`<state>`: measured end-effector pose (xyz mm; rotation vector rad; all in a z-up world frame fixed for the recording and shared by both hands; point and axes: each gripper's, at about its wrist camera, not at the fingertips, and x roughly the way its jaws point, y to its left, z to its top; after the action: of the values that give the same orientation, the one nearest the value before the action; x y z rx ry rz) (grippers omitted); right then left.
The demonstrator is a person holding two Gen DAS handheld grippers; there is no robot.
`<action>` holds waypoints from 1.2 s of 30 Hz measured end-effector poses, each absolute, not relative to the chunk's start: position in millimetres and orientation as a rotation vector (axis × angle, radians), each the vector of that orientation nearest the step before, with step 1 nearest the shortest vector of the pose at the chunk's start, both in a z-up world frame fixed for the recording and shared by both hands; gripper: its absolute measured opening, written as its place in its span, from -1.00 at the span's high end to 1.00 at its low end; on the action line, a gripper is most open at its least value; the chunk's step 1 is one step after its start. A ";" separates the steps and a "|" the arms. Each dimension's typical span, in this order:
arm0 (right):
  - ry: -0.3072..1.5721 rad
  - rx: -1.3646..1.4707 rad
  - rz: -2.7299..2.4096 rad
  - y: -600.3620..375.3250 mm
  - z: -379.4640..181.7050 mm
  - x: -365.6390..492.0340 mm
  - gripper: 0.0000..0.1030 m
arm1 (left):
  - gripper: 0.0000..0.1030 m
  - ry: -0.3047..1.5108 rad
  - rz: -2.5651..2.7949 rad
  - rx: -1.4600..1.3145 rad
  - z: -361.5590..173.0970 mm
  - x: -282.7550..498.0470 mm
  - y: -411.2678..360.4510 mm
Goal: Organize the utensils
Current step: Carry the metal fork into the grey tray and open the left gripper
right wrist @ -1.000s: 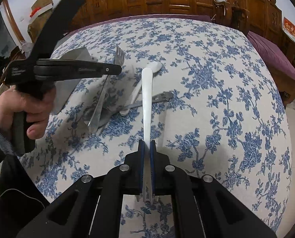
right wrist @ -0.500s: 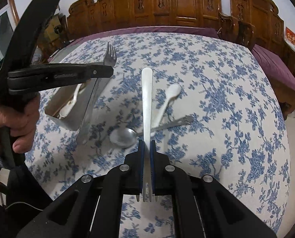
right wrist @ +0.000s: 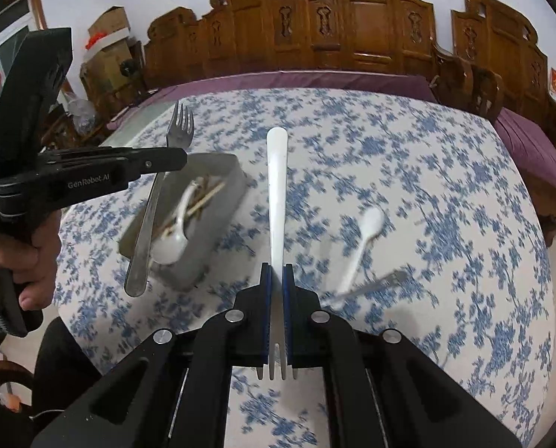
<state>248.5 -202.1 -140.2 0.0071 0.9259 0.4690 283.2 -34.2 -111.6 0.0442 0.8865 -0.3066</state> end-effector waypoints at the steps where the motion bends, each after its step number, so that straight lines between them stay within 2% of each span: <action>1: 0.924 0.006 0.474 -198.9 -138.3 249.2 0.86 | 0.96 0.885 -0.303 0.043 -110.7 283.3 -30.2; 16: 0.924 -0.031 0.546 -135.6 -132.3 266.5 0.86 | 0.96 0.895 -0.199 0.018 -125.0 305.1 46.2; 36: 0.969 -0.047 0.553 -109.3 -144.4 285.2 0.86 | 0.95 1.030 -0.184 0.030 -194.9 333.7 54.4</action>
<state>285.2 -109.3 -144.4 -0.0469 0.9687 0.5534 333.7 54.4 -194.8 0.0297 1.0296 -0.1836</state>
